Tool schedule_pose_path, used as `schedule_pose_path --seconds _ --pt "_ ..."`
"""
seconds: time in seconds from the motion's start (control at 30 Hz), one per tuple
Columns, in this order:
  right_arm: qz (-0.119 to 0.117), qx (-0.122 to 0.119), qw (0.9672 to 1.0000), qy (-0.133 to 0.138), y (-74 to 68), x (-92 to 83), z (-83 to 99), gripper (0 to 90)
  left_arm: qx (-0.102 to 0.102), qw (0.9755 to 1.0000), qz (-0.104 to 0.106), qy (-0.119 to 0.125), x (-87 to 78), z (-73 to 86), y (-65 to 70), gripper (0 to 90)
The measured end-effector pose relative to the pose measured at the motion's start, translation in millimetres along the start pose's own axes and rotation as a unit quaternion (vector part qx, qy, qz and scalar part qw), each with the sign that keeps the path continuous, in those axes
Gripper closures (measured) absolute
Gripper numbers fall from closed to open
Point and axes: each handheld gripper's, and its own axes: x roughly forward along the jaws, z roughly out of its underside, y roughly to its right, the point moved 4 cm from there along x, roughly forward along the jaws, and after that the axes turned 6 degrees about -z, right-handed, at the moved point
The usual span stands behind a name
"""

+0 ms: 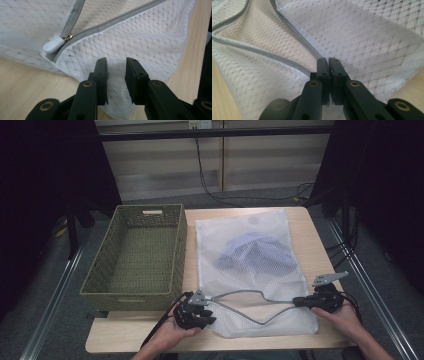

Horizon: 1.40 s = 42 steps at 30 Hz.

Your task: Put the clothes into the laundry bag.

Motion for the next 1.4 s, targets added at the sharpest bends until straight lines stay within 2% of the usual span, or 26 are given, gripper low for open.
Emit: schedule_pose_path --seconds 0.03,0.13,0.17,0.2,0.23,0.33,0.37,0.47,0.53,0.57,0.67,0.7,0.73,0.77,0.83,0.9,0.97,1.03,1.1,1.2,1.23,1.3,1.4 --pt "0.004 0.002 1.0 -0.001 0.6 -0.6 0.1 88.6 -0.003 1.0 -0.001 0.002 -1.2 1.7 0.7 71.4" --pt "0.01 -0.003 0.9999 -0.001 1.9 -1.0 0.0 90.0 0.01 0.9999 -0.008 -0.005 -8.1 8.9 2.6 71.3" --pt "0.014 -0.002 0.9999 -0.002 2.1 -1.4 0.1 90.0 -0.001 0.9999 -0.016 0.002 -9.7 11.4 4.9 71.4" --pt "0.016 -0.004 0.9999 -0.002 2.5 -1.7 0.1 90.0 0.027 0.9993 -0.016 -0.021 -14.9 15.3 1.4 71.4" --pt "0.018 -0.004 0.9998 -0.001 2.4 -1.8 0.3 90.0 0.008 0.9997 -0.019 -0.01 -16.4 17.9 3.8 71.4" --pt "0.028 -0.007 0.9996 -0.004 2.9 -3.8 1.4 90.0 0.005 0.9996 -0.022 -0.013 -22.0 24.0 5.0 72.2" --pt "0.031 -0.004 0.9995 -0.006 2.4 -4.3 1.8 90.0 0.023 0.9991 -0.028 -0.021 -24.4 26.4 3.8 74.0" --pt "0.036 0.004 0.9993 -0.005 1.6 -5.5 3.1 90.0 0.026 0.9986 -0.034 -0.03 -28.5 29.6 3.8 75.6" --pt "0.039 0.002 0.9993 -0.002 1.4 -5.8 3.8 90.0 -0.007 0.9993 -0.036 -0.009 -27.5 31.0 6.2 76.0" --pt "0.037 0.004 0.9993 -0.001 0.7 -5.9 3.8 90.0 0.017 0.999 -0.033 -0.024 -29.8 32.2 2.8 76.0" --pt "0.042 0.003 0.9991 -0.005 0.4 -6.2 3.8 90.0 0.016 0.999 -0.031 -0.026 -30.4 32.7 1.9 76.0" --pt "0.039 0.006 0.9992 -0.001 0.6 -5.9 3.8 90.0 0.0 0.9995 -0.03 -0.014 -29.1 32.4 3.3 75.9" --pt "0.04 0.007 0.9992 -0.004 0.7 -6.6 4.3 88.0 0.005 0.9996 -0.023 -0.016 -29.9 33.0 1.2 75.9" --pt "0.031 0.011 0.9994 0.002 0.9 -6.4 4.3 84.6 -0.01 0.9998 -0.013 -0.008 -29.3 33.4 -0.2 75.5" --pt "0.029 0.007 0.9994 0.017 1.1 -8.1 1.7 82.5 -0.025 0.9997 -0.004 -0.005 -28.6 32.8 -2.2 74.7" --pt "0.015 0.006 0.9982 0.059 -0.5 -14.0 -5.0 80.3 -0.024 0.9997 -0.002 -0.006 -28.5 32.0 -0.8 68.3" --pt "0.011 0.009 0.9958 0.091 -3.0 -19.8 -9.2 76.5 -0.017 0.9998 -0.007 -0.007 -29.8 31.6 2.7 62.3" --pt "0.012 0.0 0.9941 0.108 -7.0 -22.7 -11.2 72.8 -0.018 0.9997 -0.013 0.006 -31.7 28.8 5.6 57.6" --pt "0.006 -0.008 0.9923 0.124 -12.7 -24.5 -13.4 68.6 -0.02 0.9992 -0.018 0.03 -36.6 23.7 8.8 52.5" --pt "-0.006 -0.014 0.9898 0.142 -19.8 -26.4 -16.7 61.2 -0.026 0.9968 -0.025 0.071 -46.5 17.2 14.0 45.3" --pt "-0.01 -0.015 0.9887 0.149 -22.0 -26.9 -17.9 58.7 -0.03 0.9956 -0.031 0.083 -49.4 15.7 15.7 41.6" --pt "-0.014 -0.017 0.987 0.159 -26.5 -27.9 -20.1 54.3 -0.042 0.9919 -0.037 0.114 -55.6 13.2 19.3 35.9" --pt "-0.019 -0.016 0.9834 0.18 -31.8 -30.7 -22.6 48.8 -0.046 0.9863 -0.056 0.148 -63.0 11.9 21.2 27.4"
